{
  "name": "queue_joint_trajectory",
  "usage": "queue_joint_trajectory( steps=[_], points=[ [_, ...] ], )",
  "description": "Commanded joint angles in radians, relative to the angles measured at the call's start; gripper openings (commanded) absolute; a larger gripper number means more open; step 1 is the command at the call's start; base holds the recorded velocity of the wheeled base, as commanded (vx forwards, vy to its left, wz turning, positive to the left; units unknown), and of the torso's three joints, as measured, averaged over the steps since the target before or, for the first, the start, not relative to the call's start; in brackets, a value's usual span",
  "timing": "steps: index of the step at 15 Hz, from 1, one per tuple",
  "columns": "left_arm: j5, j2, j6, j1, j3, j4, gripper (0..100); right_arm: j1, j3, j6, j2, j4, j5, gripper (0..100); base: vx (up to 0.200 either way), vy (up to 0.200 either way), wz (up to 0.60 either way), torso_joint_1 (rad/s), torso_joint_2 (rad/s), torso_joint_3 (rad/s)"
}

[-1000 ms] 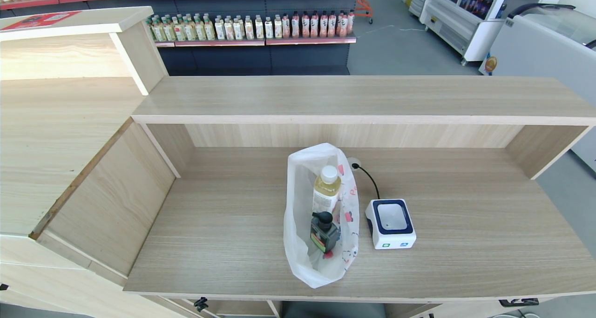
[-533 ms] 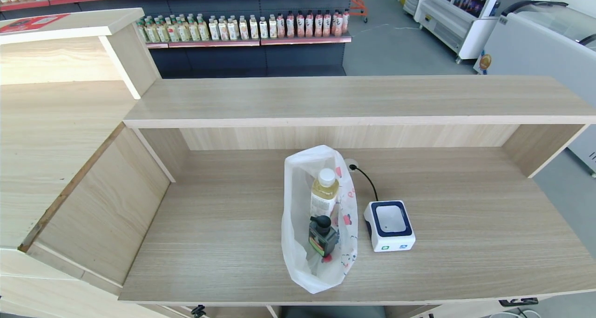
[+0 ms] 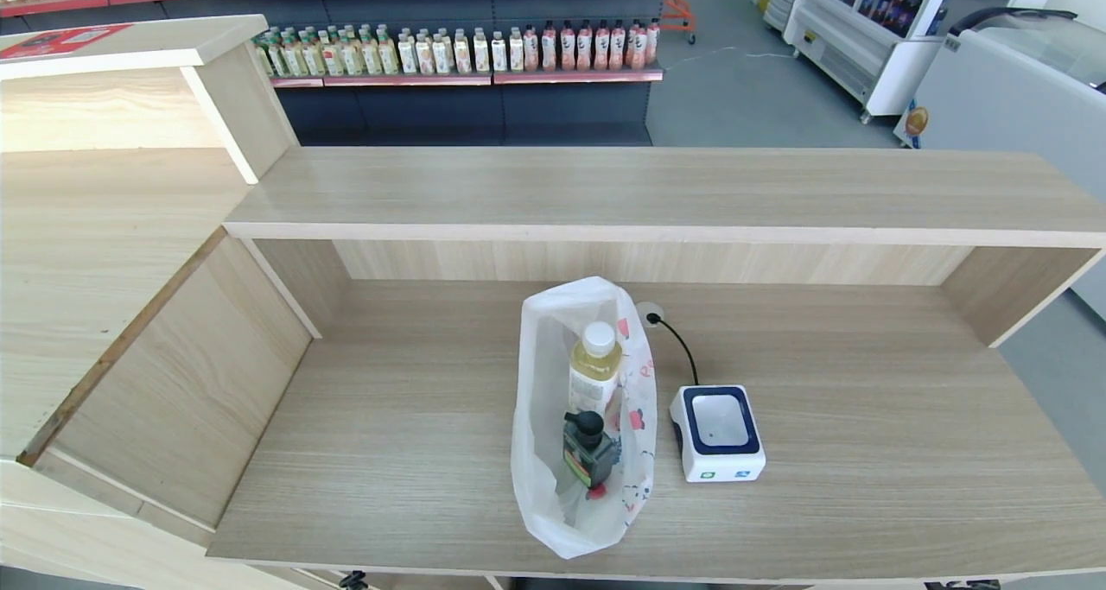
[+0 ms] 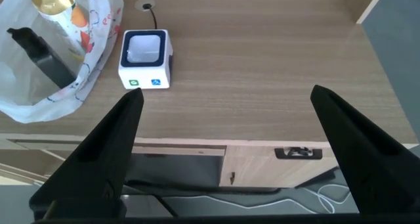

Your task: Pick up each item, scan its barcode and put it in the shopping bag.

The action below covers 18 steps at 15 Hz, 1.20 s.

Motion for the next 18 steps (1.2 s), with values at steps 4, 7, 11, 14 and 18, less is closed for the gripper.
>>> queue_joint_trajectory(
  steps=[4, 7, 11, 14, 18],
  points=[
    [0.000, 0.000, -0.002, 0.000, 0.000, 0.000, 100, -0.001, -0.001, 0.003, 0.004, 0.000, -0.001, 100, 0.000, 0.000, 0.00, 0.000, 0.00, 0.000],
    [-0.001, 0.000, 0.003, 0.000, 0.000, 0.000, 100, -0.001, -0.001, 0.003, 0.004, 0.000, -0.001, 100, 0.000, -0.200, 0.00, 0.001, 0.01, 0.006],
    [0.000, 0.000, 0.005, 0.000, 0.000, 0.000, 100, -0.001, -0.001, 0.003, 0.004, 0.000, -0.001, 100, 0.000, -0.200, 0.00, 0.001, 0.00, 0.001],
    [0.000, 0.000, 0.002, 0.000, 0.000, 0.000, 100, -0.001, -0.001, 0.003, 0.004, 0.000, -0.001, 100, 0.000, -0.133, 0.00, 0.005, 0.00, 0.000],
    [0.000, 0.000, 0.000, 0.000, 0.000, 0.000, 100, -0.001, -0.001, 0.006, 0.004, 0.000, -0.001, 100, 0.000, 0.000, 0.00, 0.000, 0.00, 0.000]
  ],
)
